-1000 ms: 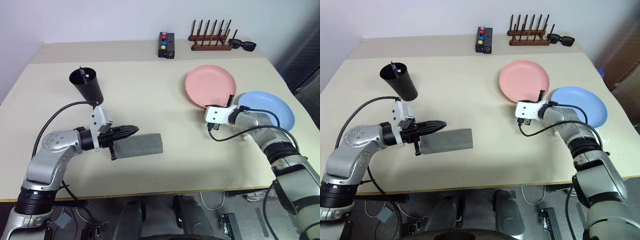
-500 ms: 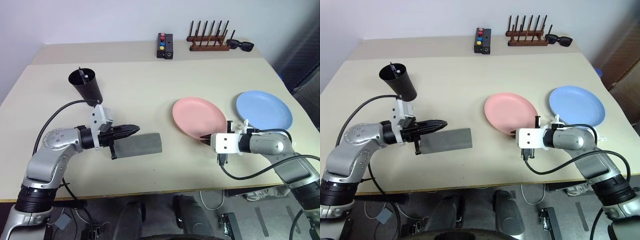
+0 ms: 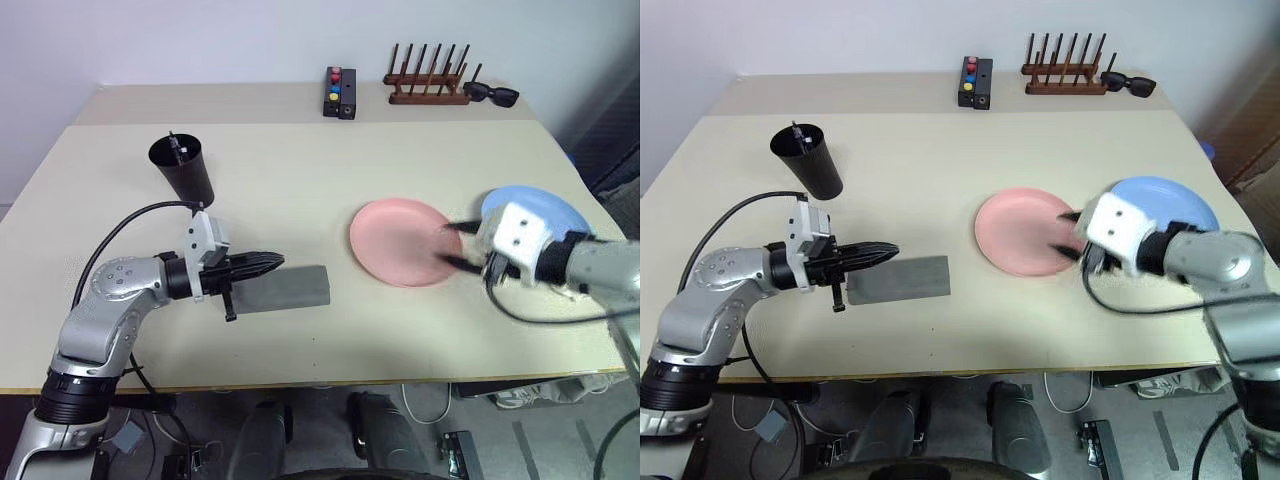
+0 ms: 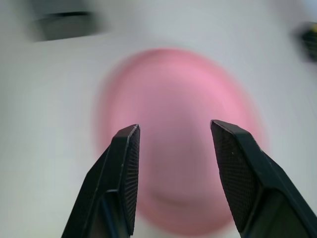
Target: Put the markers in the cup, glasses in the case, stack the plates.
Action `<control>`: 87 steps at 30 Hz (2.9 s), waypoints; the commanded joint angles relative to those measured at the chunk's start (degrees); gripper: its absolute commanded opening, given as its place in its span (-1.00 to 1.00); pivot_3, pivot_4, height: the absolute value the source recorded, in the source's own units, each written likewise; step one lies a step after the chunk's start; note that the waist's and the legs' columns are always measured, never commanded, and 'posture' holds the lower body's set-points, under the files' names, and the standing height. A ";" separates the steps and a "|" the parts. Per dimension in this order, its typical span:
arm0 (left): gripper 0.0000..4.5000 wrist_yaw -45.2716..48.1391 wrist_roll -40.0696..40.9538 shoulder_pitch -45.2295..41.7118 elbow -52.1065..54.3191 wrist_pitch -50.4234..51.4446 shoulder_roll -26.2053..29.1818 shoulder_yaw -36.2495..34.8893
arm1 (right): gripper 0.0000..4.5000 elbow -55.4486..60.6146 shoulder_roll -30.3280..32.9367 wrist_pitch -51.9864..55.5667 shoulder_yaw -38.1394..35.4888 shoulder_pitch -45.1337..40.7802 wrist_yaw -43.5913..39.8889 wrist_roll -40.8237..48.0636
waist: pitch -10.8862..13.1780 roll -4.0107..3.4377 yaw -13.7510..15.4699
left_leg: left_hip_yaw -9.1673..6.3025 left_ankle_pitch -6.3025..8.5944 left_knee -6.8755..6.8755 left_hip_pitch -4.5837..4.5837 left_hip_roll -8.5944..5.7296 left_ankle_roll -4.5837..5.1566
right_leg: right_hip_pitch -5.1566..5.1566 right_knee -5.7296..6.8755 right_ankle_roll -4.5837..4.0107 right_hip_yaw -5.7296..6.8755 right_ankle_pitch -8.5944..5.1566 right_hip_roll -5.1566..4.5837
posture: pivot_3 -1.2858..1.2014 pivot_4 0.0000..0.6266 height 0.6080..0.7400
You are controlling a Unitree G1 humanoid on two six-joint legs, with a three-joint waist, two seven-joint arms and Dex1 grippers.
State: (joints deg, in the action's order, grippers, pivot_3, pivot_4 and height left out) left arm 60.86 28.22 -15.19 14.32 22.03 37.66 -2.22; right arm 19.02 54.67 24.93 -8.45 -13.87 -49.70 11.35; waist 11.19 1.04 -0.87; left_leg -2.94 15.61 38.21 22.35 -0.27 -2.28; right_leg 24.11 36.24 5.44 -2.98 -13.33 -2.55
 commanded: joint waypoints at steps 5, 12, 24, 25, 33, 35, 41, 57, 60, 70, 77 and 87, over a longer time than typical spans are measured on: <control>-1.00 -1.58 1.10 -1.91 2.08 0.61 -1.95 1.09 | 0.00 -19.78 -6.23 8.47 -0.57 -7.96 13.20 -4.21 | -0.01 0.02 0.08 | -0.02 0.00 -0.04 0.05 -0.02 0.00 | 0.01 -0.04 0.02 0.01 0.01 0.00 | 0.03 -0.52 0.92; -1.00 -2.15 1.11 -1.79 2.64 0.93 -2.47 1.23 | 0.00 -36.77 -10.50 3.75 2.21 -12.60 15.62 -6.52 | -0.01 -0.01 -0.29 | 0.01 0.00 -0.09 0.03 -0.01 0.00 | 0.05 -0.03 0.20 0.00 0.12 0.03 | 0.03 -0.52 0.92; -1.00 -2.99 1.30 -0.43 3.92 1.00 -2.75 0.97 | -0.99 -38.59 -10.10 -0.70 2.95 -13.86 16.41 -8.54 | -0.02 0.00 -0.26 | 0.00 0.00 -0.04 -0.01 -0.01 0.00 | -0.03 -0.03 0.21 0.00 0.13 0.04 | 0.03 -0.52 0.92; -1.00 -3.00 1.30 -0.44 3.89 0.98 -2.77 0.97 | -0.99 -37.76 -9.77 -1.17 3.16 -13.50 16.30 -9.02 | -0.02 0.00 -0.25 | 0.00 0.00 -0.04 -0.01 -0.01 0.00 | -0.03 -0.02 0.22 0.00 0.13 0.04 | 0.03 -0.52 0.92; -1.00 -3.16 0.22 -0.96 1.26 -0.20 -2.14 -0.12 | -0.99 -18.75 -5.15 -15.32 5.26 -7.53 11.92 -12.64 | 0.01 -0.06 -0.57 | 0.02 0.00 -0.08 0.02 -0.01 0.00 | 0.05 -0.02 0.24 -0.01 0.13 0.05 | 0.03 -0.52 0.92; -1.00 -3.15 0.04 -1.25 0.53 -0.50 -1.84 -0.50 | -0.99 -14.13 -5.23 -16.57 6.05 -6.50 9.59 -11.68 | 0.01 -0.06 -0.61 | 0.00 0.00 -0.08 0.00 0.01 0.00 | 0.05 -0.01 0.24 -0.01 0.13 0.09 | 0.03 -0.52 0.92; -1.00 -3.19 0.11 -2.36 -0.85 -0.92 -1.00 -1.12 | -0.99 -2.00 -9.37 -11.86 11.08 -3.76 2.45 -5.00 | 0.00 -0.05 -0.02 | -0.05 0.00 -0.08 0.03 0.02 0.00 | 0.04 -0.01 0.24 0.02 0.13 0.05 | 0.03 -0.52 0.92; -1.00 -4.19 2.66 0.22 4.25 1.53 -0.62 -1.65 | -0.85 1.46 -10.31 -8.11 15.73 2.40 0.55 -6.58 | 0.00 -0.05 0.00 | -0.03 0.00 -0.06 0.02 0.01 0.00 | 0.03 -0.02 0.05 0.02 0.02 0.03 | 0.03 -0.52 0.92; -1.00 -4.10 2.65 -0.02 3.99 1.45 -0.56 -1.48 | -0.35 1.70 -10.27 -8.18 15.15 2.00 1.02 -6.93 | 0.00 -0.04 0.03 | -0.04 0.00 -0.06 0.03 0.01 0.00 | 0.03 -0.02 0.06 0.02 0.03 0.03 | 0.03 -0.52 0.92; -1.00 -3.53 3.07 -0.15 4.15 1.37 -0.52 -0.73 | 0.30 6.85 -7.55 0.39 -0.21 4.73 -0.08 4.24 | -0.01 -0.03 0.23 | -0.05 0.00 -0.06 0.03 0.01 0.00 | 0.02 -0.03 0.06 0.03 0.03 0.02 | 0.03 -0.52 0.92; -1.00 -3.35 3.49 -0.54 4.99 1.75 -2.24 1.80 | 0.30 -4.39 -6.72 3.24 -10.58 8.70 6.84 1.52 | -0.01 -0.02 0.18 | -0.03 0.00 -0.03 0.02 -0.02 0.00 | -0.05 -0.07 0.03 0.02 0.01 0.00 | 0.03 -0.52 0.92; -1.00 -2.39 2.54 -2.87 3.01 0.68 -3.26 3.47 | 0.07 -21.53 -9.31 0.30 -5.25 6.81 13.06 -4.16 | -0.04 -0.07 -0.22 | 0.00 0.00 -0.04 -0.03 -0.01 0.00 | -0.05 -0.03 0.03 -0.01 0.01 0.06 | 0.03 -0.52 0.92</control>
State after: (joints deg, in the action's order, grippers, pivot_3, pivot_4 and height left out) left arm 58.05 30.61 -17.65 16.44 23.47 34.18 1.45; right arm -2.49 45.53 25.52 -13.43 -6.37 -37.25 7.36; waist 11.15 0.97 -1.09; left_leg -2.93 15.61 38.16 22.31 -0.28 -2.28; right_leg 24.06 36.21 5.49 -2.99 -13.31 -2.49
